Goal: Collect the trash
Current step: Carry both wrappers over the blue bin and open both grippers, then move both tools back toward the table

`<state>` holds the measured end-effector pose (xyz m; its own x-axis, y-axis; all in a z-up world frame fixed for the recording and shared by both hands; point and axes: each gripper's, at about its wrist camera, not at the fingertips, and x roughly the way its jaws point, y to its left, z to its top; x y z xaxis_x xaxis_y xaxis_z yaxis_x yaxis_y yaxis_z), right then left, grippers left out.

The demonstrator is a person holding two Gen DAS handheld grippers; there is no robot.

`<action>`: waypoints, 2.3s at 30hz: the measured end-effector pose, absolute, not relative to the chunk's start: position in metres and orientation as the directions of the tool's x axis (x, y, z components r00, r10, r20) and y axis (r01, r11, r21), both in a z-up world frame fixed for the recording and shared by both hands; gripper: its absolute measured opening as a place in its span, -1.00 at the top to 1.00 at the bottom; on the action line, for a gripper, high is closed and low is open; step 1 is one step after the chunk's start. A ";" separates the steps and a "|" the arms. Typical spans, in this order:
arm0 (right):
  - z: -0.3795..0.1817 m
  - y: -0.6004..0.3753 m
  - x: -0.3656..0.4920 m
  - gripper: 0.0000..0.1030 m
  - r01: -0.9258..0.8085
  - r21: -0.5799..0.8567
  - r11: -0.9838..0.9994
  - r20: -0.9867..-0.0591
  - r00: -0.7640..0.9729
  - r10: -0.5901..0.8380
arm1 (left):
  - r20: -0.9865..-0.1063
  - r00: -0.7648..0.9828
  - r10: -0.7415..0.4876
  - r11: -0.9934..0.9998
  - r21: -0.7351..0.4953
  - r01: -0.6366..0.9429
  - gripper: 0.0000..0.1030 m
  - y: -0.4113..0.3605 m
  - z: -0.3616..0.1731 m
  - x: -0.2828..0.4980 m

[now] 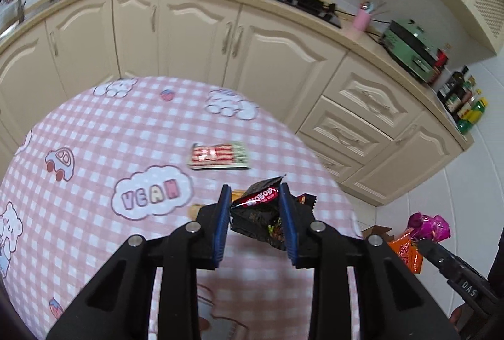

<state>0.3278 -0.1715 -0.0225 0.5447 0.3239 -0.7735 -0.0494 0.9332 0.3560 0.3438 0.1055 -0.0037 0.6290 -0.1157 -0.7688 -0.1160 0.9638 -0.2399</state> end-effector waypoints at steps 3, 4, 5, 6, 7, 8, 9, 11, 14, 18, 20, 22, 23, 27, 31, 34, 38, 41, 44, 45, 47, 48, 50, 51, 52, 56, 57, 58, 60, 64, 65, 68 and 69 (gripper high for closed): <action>-0.023 -0.188 0.316 0.43 -0.028 0.355 0.935 -0.771 0.556 0.309 | -0.765 0.627 -0.150 0.967 -0.246 -0.069 0.43 0.082 0.000 0.340; -0.023 -0.195 0.312 0.43 -0.019 0.354 0.935 -0.771 0.559 0.303 | -0.763 0.626 -0.160 0.968 -0.245 -0.051 0.43 0.072 0.001 0.338; -0.023 -0.200 0.310 0.43 -0.012 0.354 0.935 -0.772 0.561 0.299 | -0.761 0.627 -0.167 0.970 -0.239 -0.033 0.43 0.060 0.002 0.335; -0.024 -0.208 0.306 0.43 -0.001 0.355 0.935 -0.772 0.564 0.294 | -0.760 0.626 -0.175 0.972 -0.235 -0.014 0.43 0.050 0.003 0.333; -0.024 -0.216 0.302 0.43 0.010 0.356 0.934 -0.772 0.567 0.288 | -0.759 0.625 -0.182 0.972 -0.234 -0.001 0.43 0.042 0.003 0.332; -0.024 -0.221 0.299 0.43 0.018 0.357 0.934 -0.772 0.569 0.284 | -0.760 0.621 -0.192 0.972 -0.233 0.016 0.43 0.032 0.002 0.330; -0.025 -0.228 0.295 0.43 0.029 0.357 0.934 -0.772 0.573 0.277 | -0.761 0.616 -0.202 0.972 -0.233 0.032 0.43 0.022 0.002 0.329; -0.027 -0.244 0.286 0.43 0.055 0.358 0.932 -0.772 0.578 0.262 | -0.765 0.604 -0.223 0.971 -0.230 0.067 0.43 -0.002 -0.001 0.327; -0.032 -0.270 0.272 0.43 0.102 0.358 0.928 -0.776 0.585 0.235 | -0.776 0.581 -0.244 0.969 -0.217 0.117 0.43 -0.037 -0.007 0.322; -0.045 -0.301 0.253 0.43 0.163 0.348 0.923 -0.791 0.579 0.196 | -0.791 0.549 -0.271 0.962 -0.200 0.187 0.43 -0.080 -0.020 0.315; -0.055 -0.315 0.246 0.43 0.195 0.346 0.918 -0.803 0.568 0.182 | -0.803 0.523 -0.285 0.956 -0.194 0.222 0.43 -0.105 -0.029 0.311; -0.066 -0.329 0.238 0.43 0.226 0.346 0.911 -0.816 0.552 0.173 | -0.815 0.500 -0.294 0.950 -0.189 0.249 0.43 -0.125 -0.037 0.307; -0.071 -0.334 0.235 0.43 0.238 0.345 0.908 -0.821 0.546 0.169 | -0.820 0.489 -0.297 0.947 -0.185 0.264 0.43 -0.135 -0.042 0.305; -0.093 -0.352 0.220 0.43 0.285 0.347 0.893 -0.840 0.518 0.161 | -0.845 0.445 -0.298 0.935 -0.163 0.316 0.43 -0.173 -0.062 0.298; -0.114 -0.365 0.210 0.43 0.322 0.344 0.882 -0.858 0.488 0.157 | -0.863 0.397 -0.314 0.913 -0.161 0.374 0.42 -0.203 -0.083 0.290; -0.131 -0.377 0.204 0.43 0.355 0.341 0.870 -0.873 0.463 0.152 | -0.872 0.387 -0.300 0.904 -0.129 0.408 0.36 -0.224 -0.100 0.284; -0.145 -0.385 0.197 0.43 0.389 0.338 0.857 -0.886 0.439 0.151 | -0.891 0.359 -0.280 0.896 -0.108 0.431 -0.01 -0.240 -0.115 0.280; -0.152 -0.387 0.194 0.43 0.402 0.338 0.851 -0.892 0.425 0.153 | -0.908 0.334 -0.253 0.902 -0.097 0.420 -0.02 -0.240 -0.123 0.282; -0.156 -0.385 0.195 0.43 0.404 0.336 0.851 -0.897 0.413 0.159 | -0.912 0.326 -0.249 0.907 -0.101 0.410 -0.02 -0.233 -0.125 0.283; -0.157 -0.382 0.197 0.43 0.400 0.339 0.852 -0.897 0.409 0.165 | -0.913 0.324 -0.248 0.908 -0.102 0.407 -0.02 -0.229 -0.125 0.282; -0.157 -0.378 0.202 0.38 0.386 0.339 0.858 -0.898 0.405 0.173 | -0.914 0.329 -0.238 0.914 -0.096 0.394 -0.02 -0.221 -0.124 0.281; -0.155 -0.374 0.205 0.19 0.374 0.340 0.863 -0.896 0.408 0.176 | -0.914 0.330 -0.235 0.916 -0.095 0.390 -0.02 -0.216 -0.123 0.280; -0.151 -0.372 0.208 -0.51 0.380 0.338 0.861 -0.892 0.420 0.165 | -0.913 0.331 -0.239 0.918 -0.102 0.382 -0.02 -0.209 -0.120 0.278; -0.149 -0.373 0.209 -0.60 0.405 0.325 0.855 -0.896 0.422 0.141 | -0.912 0.331 -0.243 0.920 -0.109 0.376 -0.02 -0.205 -0.118 0.278; -0.148 -0.373 0.209 -0.61 0.426 0.313 0.849 -0.899 0.422 0.120 | -0.910 0.331 -0.250 0.921 -0.118 0.371 -0.02 -0.199 -0.115 0.278; -0.146 -0.363 0.214 -0.61 0.395 0.269 0.878 -0.908 0.407 0.095 | -0.901 0.363 -0.237 0.931 -0.103 0.351 -0.02 -0.188 -0.107 0.277; -0.146 -0.361 0.215 -0.61 0.395 0.261 0.881 -0.912 0.401 0.090 | -0.897 0.378 -0.229 0.933 -0.092 0.347 -0.02 -0.184 -0.104 0.276; -0.146 -0.359 0.215 -0.61 0.392 0.264 0.882 -0.911 0.402 0.094 | -0.896 0.383 -0.226 0.935 -0.090 0.343 -0.02 -0.182 -0.103 0.276; -0.146 -0.355 0.215 -0.61 0.386 0.271 0.882 -0.911 0.399 0.105 | -0.892 0.383 -0.238 0.935 -0.103 0.340 -0.02 -0.176 -0.099 0.275; -0.144 -0.347 0.214 -0.61 0.387 0.246 0.889 -0.921 0.379 0.090 | -0.881 0.410 -0.235 0.936 -0.091 0.341 -0.02 -0.168 -0.089 0.269; -0.142 -0.345 0.214 -0.61 0.386 0.243 0.890 -0.921 0.379 0.087 | -0.879 0.412 -0.239 0.935 -0.093 0.344 -0.02 -0.167 -0.087 0.268; -0.137 -0.342 0.211 -0.61 0.384 0.255 0.887 -0.917 0.387 0.096 | -0.867 0.429 -0.255 0.932 -0.103 0.347 -0.02 -0.162 -0.079 0.262; -0.135 -0.340 0.209 -0.61 0.382 0.258 0.887 -0.915 0.392 0.097 | -0.864 0.433 -0.257 0.933 -0.104 0.346 -0.02 -0.160 -0.078 0.261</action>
<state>0.2092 -0.3398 -0.1346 0.3919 0.0971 -0.9149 0.3822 0.8874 0.2579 0.2613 -0.1604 -0.0778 0.4331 -0.2566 -0.8640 0.3458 0.9326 -0.1036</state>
